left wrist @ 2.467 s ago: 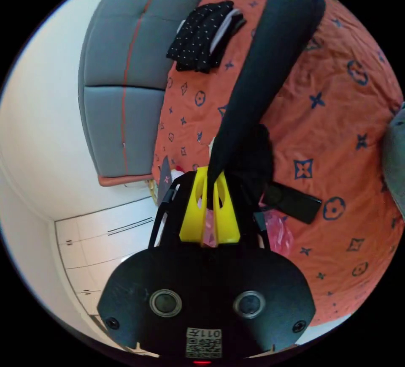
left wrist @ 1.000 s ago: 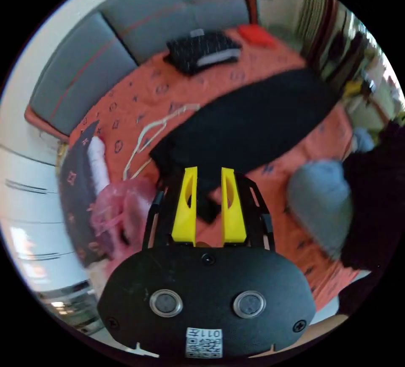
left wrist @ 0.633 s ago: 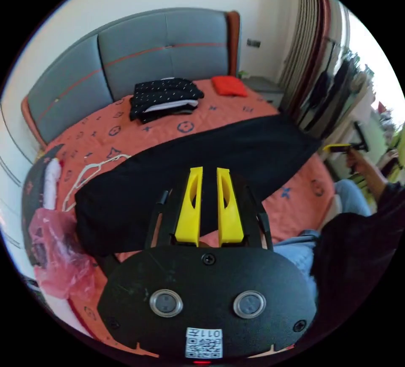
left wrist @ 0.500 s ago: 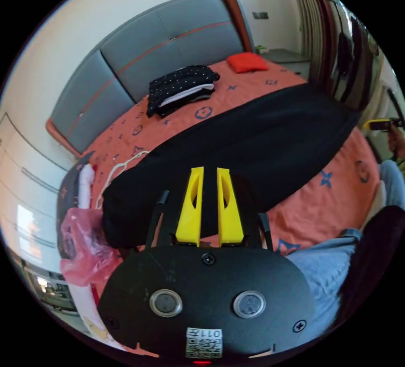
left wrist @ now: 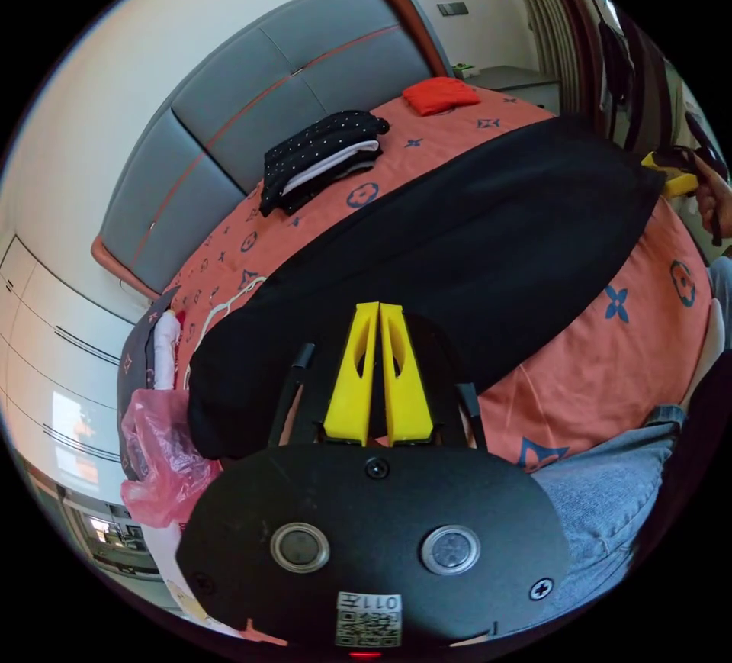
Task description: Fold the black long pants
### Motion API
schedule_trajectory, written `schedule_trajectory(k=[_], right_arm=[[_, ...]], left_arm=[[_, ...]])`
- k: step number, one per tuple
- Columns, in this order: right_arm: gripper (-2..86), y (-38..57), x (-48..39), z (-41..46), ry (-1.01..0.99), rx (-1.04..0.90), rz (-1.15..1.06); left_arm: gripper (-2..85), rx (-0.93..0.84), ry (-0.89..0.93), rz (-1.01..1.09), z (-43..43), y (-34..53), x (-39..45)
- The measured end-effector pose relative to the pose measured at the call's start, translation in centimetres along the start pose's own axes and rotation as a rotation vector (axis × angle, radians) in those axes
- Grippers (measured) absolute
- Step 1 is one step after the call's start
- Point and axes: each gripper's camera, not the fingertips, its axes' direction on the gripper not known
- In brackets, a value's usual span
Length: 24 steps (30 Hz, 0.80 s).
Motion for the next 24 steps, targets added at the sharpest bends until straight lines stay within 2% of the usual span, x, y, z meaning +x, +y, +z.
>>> schedule_trajectory(k=[3,6,9,11,13,14,16,17,19,20,24], right_arm=[[14.9,0.0,-0.6,0.5,-0.058,0.039,0.115],[5.5,0.2,-1.7,1.0,-0.041,0.099,0.204],[1.4,0.8,-5.3,1.6,0.004,0.112,0.154],[0.7,1.7,-9.9,1.2,0.11,0.164,0.016],[0.5,4.0,-19.3,1.0,0.287,0.243,-0.3],[0.4,4.9,-21.9,1.3,0.327,0.253,-0.399],[0.6,9.4,-32.2,3.5,0.441,0.266,-0.765],[0.6,10.6,-34.5,4.4,0.457,0.264,-0.844],[1.1,15.4,-41.9,8.8,0.466,0.213,-1.086],[1.4,16.5,-43.4,10.1,0.459,0.194,-1.128],[3.7,22.6,-50.4,22.1,0.437,-0.155,-1.319]], left_arm=[[0.0,0.024,0.023,-0.054,-0.1,0.6,-0.3],[0.1,0.03,0.053,-0.122,0.1,1.3,-0.9],[0.2,0.035,0.068,-0.172,0.2,1.8,-1.2],[0.2,0.047,0.071,-0.207,0.1,2.2,-1.4],[0.3,0.067,0.062,-0.29,0.0,3.0,-2.1],[0.3,0.071,0.066,-0.313,0.0,3.2,-2.3],[0.4,0.104,0.078,-0.412,-0.3,4.2,-3.3],[0.4,0.115,0.081,-0.438,-0.4,4.5,-3.5],[0.4,0.155,0.088,-0.543,-0.8,5.8,-4.5],[0.4,0.165,0.09,-0.568,-0.9,6.1,-4.7],[0.4,0.204,0.084,-0.705,-1.2,8.0,-5.6]])
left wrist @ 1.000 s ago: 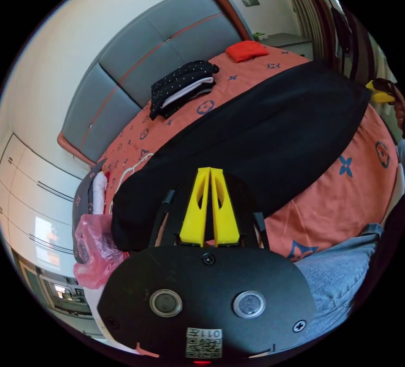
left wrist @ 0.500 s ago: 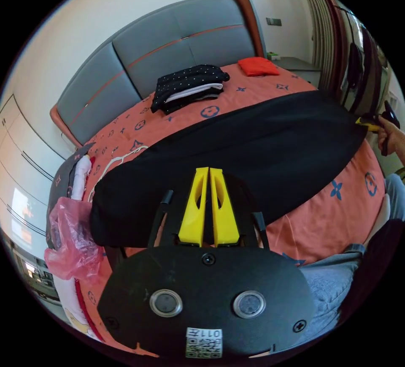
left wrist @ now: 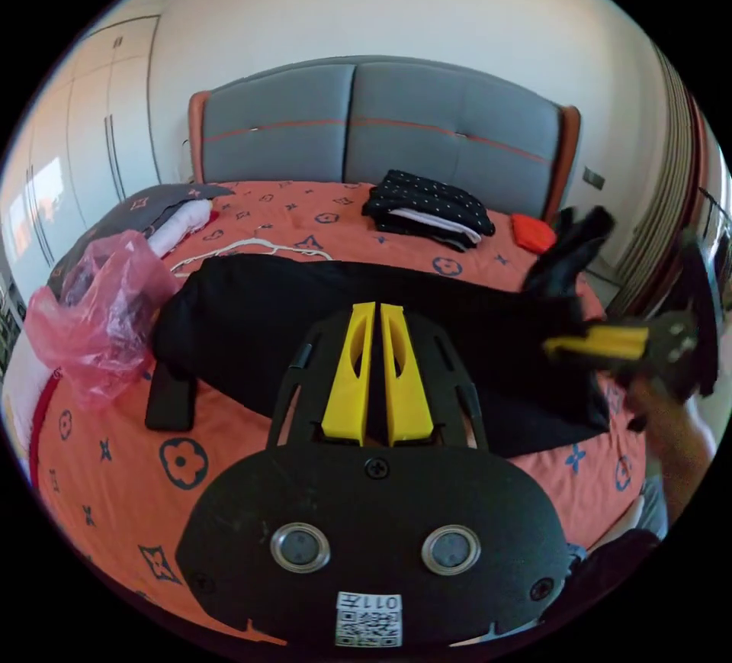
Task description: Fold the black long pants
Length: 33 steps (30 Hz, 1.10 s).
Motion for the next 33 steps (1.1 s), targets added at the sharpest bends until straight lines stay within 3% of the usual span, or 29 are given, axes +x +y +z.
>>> schedule_trajectory(k=[2,5,10,15,19,22,26,31,33], right_arm=[[5.3,-2.3,-3.7,3.7,-0.023,-0.15,-0.09],[9.2,-4.3,-6.9,3.7,0.09,-0.133,-0.121],[16.5,-6.1,-4.4,-0.3,-0.135,-0.065,0.112],[11.9,-6.2,-2.3,-2.2,-0.228,-0.047,0.134],[2.8,-7.3,-1.6,-2.0,-0.141,-0.115,0.16],[1.0,-9.6,-0.9,-2.0,-0.149,-0.088,0.222],[0.3,-14.3,-2.0,-1.3,-0.148,-0.071,0.221],[0.4,-19.6,-8.1,0.4,-0.397,-0.19,-0.043],[0.5,-20.1,-9.4,-0.9,-0.301,-0.15,-0.101]], left_arm=[[0.5,0.001,0.008,-0.016,0.1,0.2,-0.2],[0.6,-0.013,0.014,-0.002,0.4,0.3,0.1],[0.7,-0.037,0.046,0.006,1.3,0.3,0.8],[0.5,-0.051,0.085,0.024,1.8,0.3,1.3],[0.3,-0.034,0.162,0.182,1.8,0.1,3.9],[0.3,-0.041,0.167,0.332,2.0,0.1,6.7],[0.2,-0.06,0.153,0.356,2.5,-0.1,7.5],[0.3,-0.034,0.232,0.396,2.9,-0.6,8.6],[0.2,-0.035,0.253,0.426,3.3,-0.8,9.2]])
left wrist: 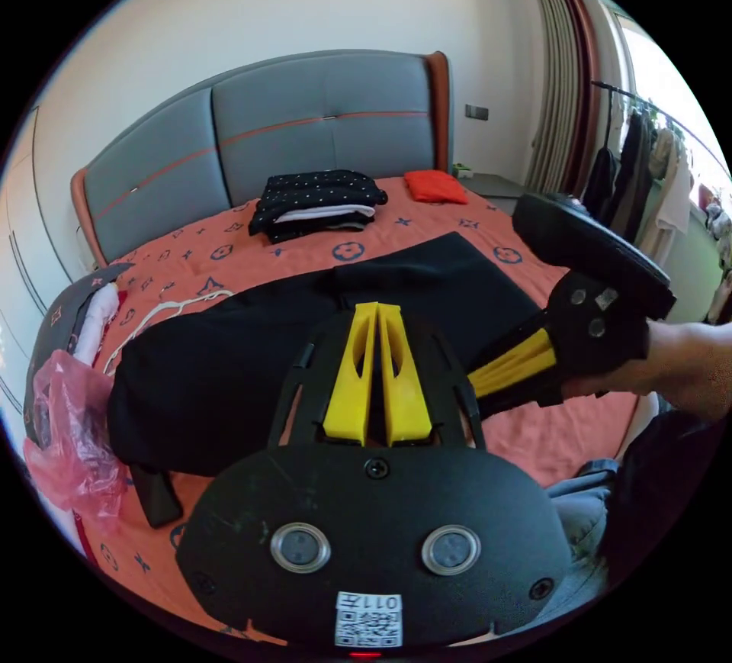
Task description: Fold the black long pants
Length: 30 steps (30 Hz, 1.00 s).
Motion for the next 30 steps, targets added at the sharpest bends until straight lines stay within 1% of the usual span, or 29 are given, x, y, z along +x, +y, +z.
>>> schedule_trajectory(k=[3,5,6,7,8,10,11,12,14,16,17,18,19,20,21,22,23,24,25,26,28,29,30], right_arm=[[0.7,0.4,0.6,-1.9,0.042,0.061,0.065],[0.6,0.7,1.8,-2.5,0.103,0.055,0.116],[0.6,0.9,2.8,-2.6,0.153,0.034,0.151],[0.6,1.1,4.0,-2.6,0.18,0.01,0.185],[0.5,1.2,4.6,-2.6,0.183,-0.002,0.201],[0.3,1.3,6.9,-2.4,0.192,-0.033,0.261],[0.3,1.2,7.4,-2.4,0.2,-0.033,0.277],[0.2,1.0,8.3,-2.2,0.208,-0.026,0.308],[0.2,0.6,9.3,-1.0,0.159,-0.059,0.308],[0.1,0.0,9.6,-0.9,0.118,-0.11,0.3],[0.1,-0.3,9.5,-1.5,0.111,-0.113,0.291],[0.2,-1.0,9.4,-3.2,0.111,-0.047,0.275],[0.2,-1.7,9.3,-5.0,0.155,0.047,0.262],[0.2,-2.2,9.4,-5.7,0.192,0.08,0.259],[0.2,-3.4,9.9,-6.5,0.274,0.118,0.26],[0.1,-5.0,10.7,-6.9,0.321,0.135,0.265],[0.1,-5.8,11.2,-6.9,0.314,0.137,0.263],[0.1,-7.7,12.1,-6.6,0.263,0.122,0.25],[0.1,-9.6,12.7,-6.2,0.184,0.106,0.227],[0.1,-10.5,12.9,-6.0,0.151,0.101,0.211],[0.1,-13.8,13.1,-4.9,0.087,0.12,0.188],[0.1,-14.5,13.2,-4.4,0.088,0.115,0.189],[0.1,-15.8,13.5,-3.1,0.133,0.071,0.199]], left_arm=[[0.2,-0.028,0.087,0.023,1.6,-0.9,0.2],[0.2,-0.152,0.16,0.037,3.8,-1.4,0.2],[0.2,-0.279,0.164,0.047,5.6,-1.6,0.2],[0.2,-0.35,0.142,0.036,6.8,-1.8,0.1],[0.2,-0.367,0.122,0.021,7.1,-1.9,-0.1],[0.2,-0.379,0.014,-0.04,7.4,-2.3,-0.9],[0.2,-0.38,-0.012,-0.05,7.5,-2.3,-1.1],[0.2,-0.388,-0.026,-0.053,7.7,-2.5,-1.4],[0.2,-0.438,-0.021,-0.038,8.7,-2.7,-1.6],[0.1,-0.557,-0.011,0.007,10.9,-2.8,-1.7],[0.1,-0.572,-0.021,0.015,11.1,-2.8,-1.9],[0.1,-0.604,-0.064,0.032,11.5,-2.9,-2.3],[0.1,-0.588,-0.071,0.041,11.2,-3.2,-2.8],[0.1,-0.554,-0.083,0.038,10.7,-3.5,-3.0],[0.1,-0.437,-0.087,0.039,9.3,-4.2,-3.1],[0.1,-0.319,-0.046,0.08,8.0,-4.6,-2.8],[0.1,-0.272,-0.018,0.112,7.6,-4.7,-2.5],[0.1,-0.21,0.047,0.188,7.0,-4.8,-1.9],[0.0,-0.223,0.117,0.246,7.3,-4.6,-1.5],[0.0,-0.267,0.149,0.266,7.8,-4.5,-1.5],[0.0,-0.543,0.226,0.241,11.3,-3.7,-2.9],[-0.1,-0.571,0.246,0.219,11.8,-3.5,-3.5],[-0.1,-0.574,0.268,0.17,12.0,-3.5,-4.9]])
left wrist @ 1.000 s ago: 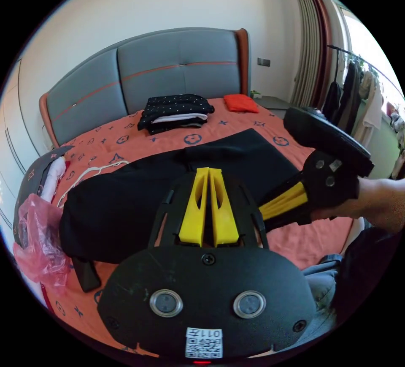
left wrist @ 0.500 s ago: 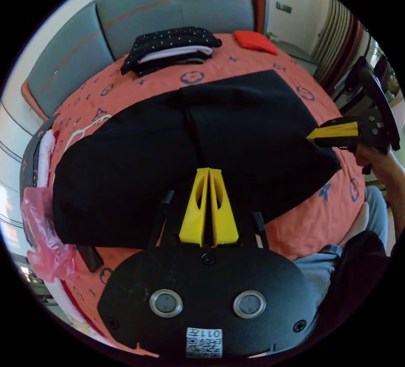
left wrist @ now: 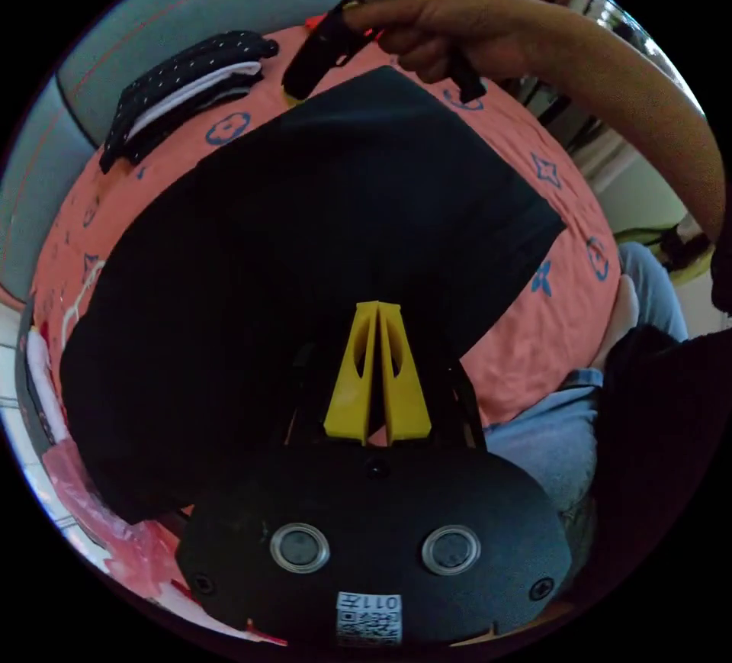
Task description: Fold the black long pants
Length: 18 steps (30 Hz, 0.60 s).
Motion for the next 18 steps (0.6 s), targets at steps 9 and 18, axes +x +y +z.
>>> schedule_trajectory(k=[9,18], right_arm=[[0.2,0.4,1.1,-0.7,0.007,0.074,0.007],[1.0,9.1,-2.8,-4.4,-0.042,0.196,0.097]], left_arm=[[-0.2,0.029,0.077,-0.095,-1.0,2.9,-6.8],[2.0,0.416,0.023,-0.309,-8.1,10.9,-15.6]])
